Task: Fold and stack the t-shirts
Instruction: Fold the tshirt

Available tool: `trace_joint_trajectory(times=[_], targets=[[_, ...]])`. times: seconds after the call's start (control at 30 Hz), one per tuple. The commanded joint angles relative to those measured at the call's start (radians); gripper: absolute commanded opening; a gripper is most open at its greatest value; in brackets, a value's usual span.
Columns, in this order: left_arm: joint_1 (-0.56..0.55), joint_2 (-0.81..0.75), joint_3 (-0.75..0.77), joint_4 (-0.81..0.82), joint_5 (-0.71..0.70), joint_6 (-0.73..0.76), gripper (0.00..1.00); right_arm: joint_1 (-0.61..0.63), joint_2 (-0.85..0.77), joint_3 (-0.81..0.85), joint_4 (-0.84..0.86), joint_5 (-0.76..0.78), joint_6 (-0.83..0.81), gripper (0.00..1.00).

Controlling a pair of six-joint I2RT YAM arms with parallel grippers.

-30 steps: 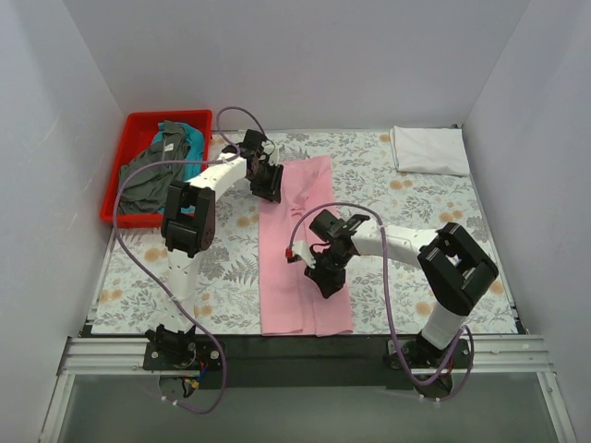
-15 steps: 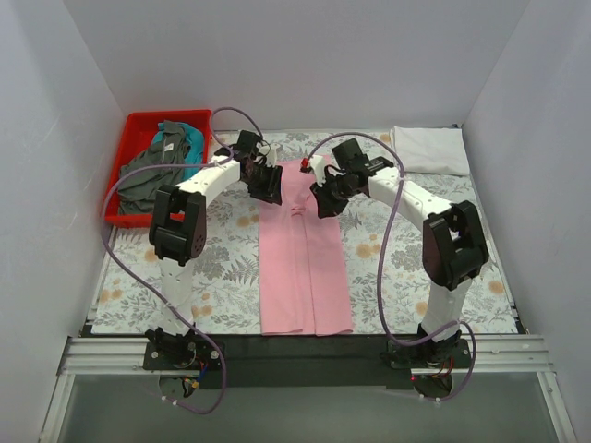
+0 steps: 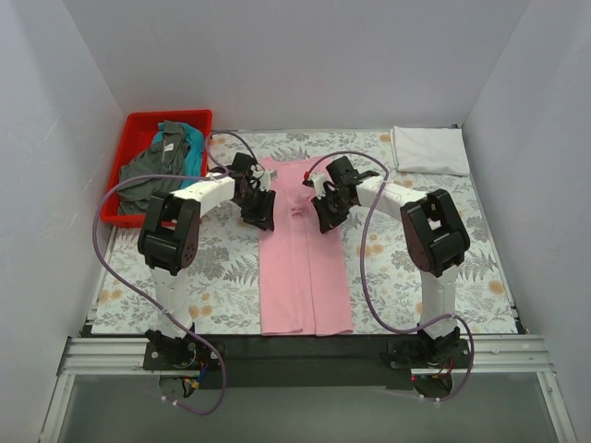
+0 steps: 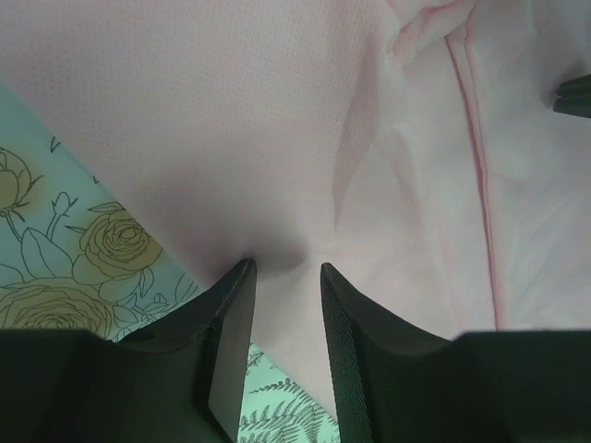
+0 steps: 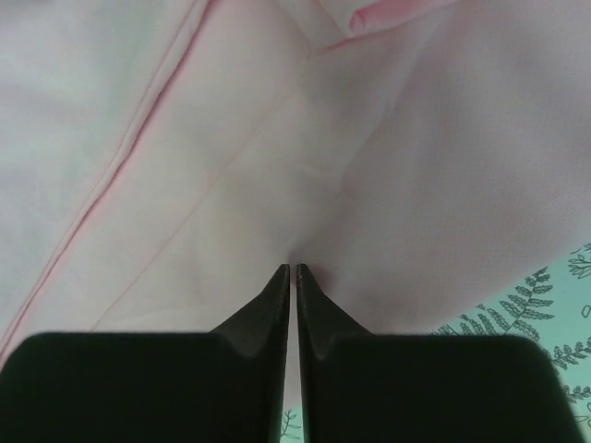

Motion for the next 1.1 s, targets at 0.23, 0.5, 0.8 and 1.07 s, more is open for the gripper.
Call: trace_joint_trajectory(times=[0.23,0.5,0.8,1.07], targets=[[0.017,0.159,0.178,0.046,-0.059,-0.018,0.32,-0.106,0.097,0.107,0.103,0.093,0.101,0.09],[0.038,0.245,0.302,0.064,-0.067,-0.031,0.32,-0.155,0.190,0.192,0.125,0.081,0.082,0.09],[0.055,0.374,0.476,0.040,-0.091,-0.013,0.33,-0.157,0.272,0.278,0.139,0.058,0.119,0.09],[0.057,0.384,0.497,0.041,-0.080,-0.013,0.36,-0.186,0.316,0.359,0.139,0.067,0.122,0.11]])
